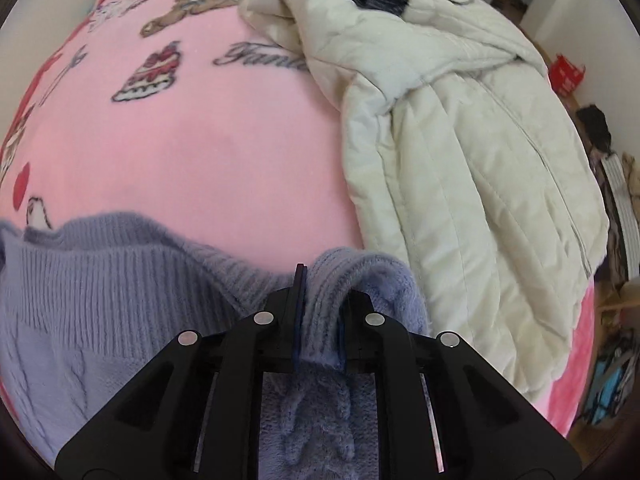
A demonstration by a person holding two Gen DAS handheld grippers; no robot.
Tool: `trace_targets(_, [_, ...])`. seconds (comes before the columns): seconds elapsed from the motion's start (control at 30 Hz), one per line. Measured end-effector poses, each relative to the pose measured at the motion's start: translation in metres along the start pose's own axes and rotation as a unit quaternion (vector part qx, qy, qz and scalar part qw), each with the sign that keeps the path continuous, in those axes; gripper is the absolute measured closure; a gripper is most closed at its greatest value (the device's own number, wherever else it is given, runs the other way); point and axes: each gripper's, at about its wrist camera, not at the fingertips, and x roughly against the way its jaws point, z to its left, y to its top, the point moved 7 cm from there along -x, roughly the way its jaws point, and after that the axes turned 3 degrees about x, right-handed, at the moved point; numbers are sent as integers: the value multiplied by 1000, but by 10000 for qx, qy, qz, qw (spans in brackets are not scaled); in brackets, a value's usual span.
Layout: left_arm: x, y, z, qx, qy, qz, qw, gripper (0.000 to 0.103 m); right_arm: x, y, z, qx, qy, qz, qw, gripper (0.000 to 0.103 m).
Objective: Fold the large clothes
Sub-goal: 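Fold the hem over the cardigan bundle with both grippers and release, then withdraw both open grippers from the folded cardigan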
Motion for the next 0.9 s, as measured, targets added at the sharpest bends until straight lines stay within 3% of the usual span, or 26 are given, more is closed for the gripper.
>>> trace_targets(0.13, [14, 5, 2, -107, -449, -99, 9989, 68, 17, 4, -6, -304, 787, -10, 9964, 66])
trace_targets(0.27, [39, 13, 6, -350, -832, -161, 9958, 67, 56, 17, -12, -316, 1300, -379, 9903, 56])
trace_targets(0.4, [55, 18, 16, -156, -1215, -104, 9924, 67, 84, 25, -15, -205, 1545, -584, 9861, 51])
trace_targets(0.47, [58, 21, 20, 24, -1378, 20, 9905, 67, 96, 30, -25, -274, 1114, -798, 9902, 15])
trace_targets(0.63, [61, 24, 19, 126, -1483, 411, 9880, 61, 134, 51, -53, -616, 1171, -1319, 9824, 16])
trace_targets(0.7, [68, 25, 16, -46, -1477, 440, 9880, 48, 142, 55, -57, -563, 1142, -1362, 9825, 16])
trace_targets(0.73, [70, 28, 17, -117, -1389, 385, 9895, 40, 147, 54, -55, -466, 1097, -1377, 9833, 16])
trace_targets(0.77, [77, 33, 23, -176, -1134, 186, 9932, 19, 151, 53, -50, -311, 1036, -1408, 9841, 16])
trace_targets(0.8, [87, 42, 30, -202, -915, -120, 9955, 14, 154, 51, -48, -207, 994, -1420, 9847, 16])
trace_targets(0.83, [93, 48, 34, -194, -935, -231, 9952, 14, 156, 47, -43, -70, 967, -1429, 9850, 16])
trace_targets(0.9, [105, 56, 44, -66, -871, -253, 9959, 14, 160, 40, -28, 223, 926, -1417, 9853, 16])
